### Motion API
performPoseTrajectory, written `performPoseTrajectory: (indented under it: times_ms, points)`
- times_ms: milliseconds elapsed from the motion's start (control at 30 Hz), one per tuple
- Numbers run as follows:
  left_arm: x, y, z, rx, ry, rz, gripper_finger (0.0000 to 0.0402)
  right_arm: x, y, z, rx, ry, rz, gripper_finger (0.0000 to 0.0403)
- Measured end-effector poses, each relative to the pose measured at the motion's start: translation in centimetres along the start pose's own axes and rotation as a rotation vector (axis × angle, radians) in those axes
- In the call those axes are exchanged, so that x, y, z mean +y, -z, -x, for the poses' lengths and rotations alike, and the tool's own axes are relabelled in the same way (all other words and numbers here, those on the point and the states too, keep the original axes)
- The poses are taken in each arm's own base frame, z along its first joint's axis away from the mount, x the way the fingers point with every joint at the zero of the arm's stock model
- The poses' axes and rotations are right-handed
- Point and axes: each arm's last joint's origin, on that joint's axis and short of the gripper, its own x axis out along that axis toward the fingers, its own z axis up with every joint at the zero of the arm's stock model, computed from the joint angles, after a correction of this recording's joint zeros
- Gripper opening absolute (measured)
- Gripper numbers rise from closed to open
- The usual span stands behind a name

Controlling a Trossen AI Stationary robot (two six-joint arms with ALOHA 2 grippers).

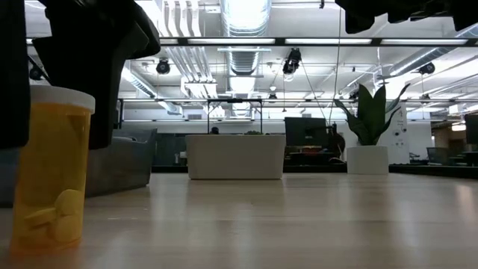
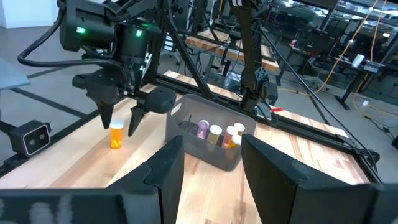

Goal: Pick and place medicine bottles into bin by pill shape (circle, oval)
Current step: Put the orange tablet bottle into the black bin

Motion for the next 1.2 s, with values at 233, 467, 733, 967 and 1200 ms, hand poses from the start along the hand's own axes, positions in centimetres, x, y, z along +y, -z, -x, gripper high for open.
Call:
performPoseTrajectory:
  times_ms: [233, 467, 733, 967, 1200]
  points:
    - [0.0, 0.0, 0.0, -0.004, 0.004, 0.001, 0.0172, 0.0, 0.0, 0.0, 0.000, 0.001, 0.000, 0.0150]
    - [-0.1, -0.1, 0.0, -0.008, 0.007, 0.003, 0.0109, 0.0, 0.0, 0.0, 0.000, 0.001, 0.000, 0.0150]
    - [-0.1, -0.4, 0.3, -0.019, 0.019, 0.007, 0.0101, 0.0, 0.0, 0.0, 0.000, 0.001, 0.000, 0.0150]
    - [1.1, -1.5, 3.6, -0.064, 0.050, 0.035, 0.0107, 0.0, 0.0, 0.0, 0.001, 0.000, -0.001, 0.0150]
    - [4.0, -0.9, 8.6, -0.040, 0.015, 0.064, 0.0108, 0.0, 0.0, 0.0, 0.003, 0.001, -0.002, 0.0150]
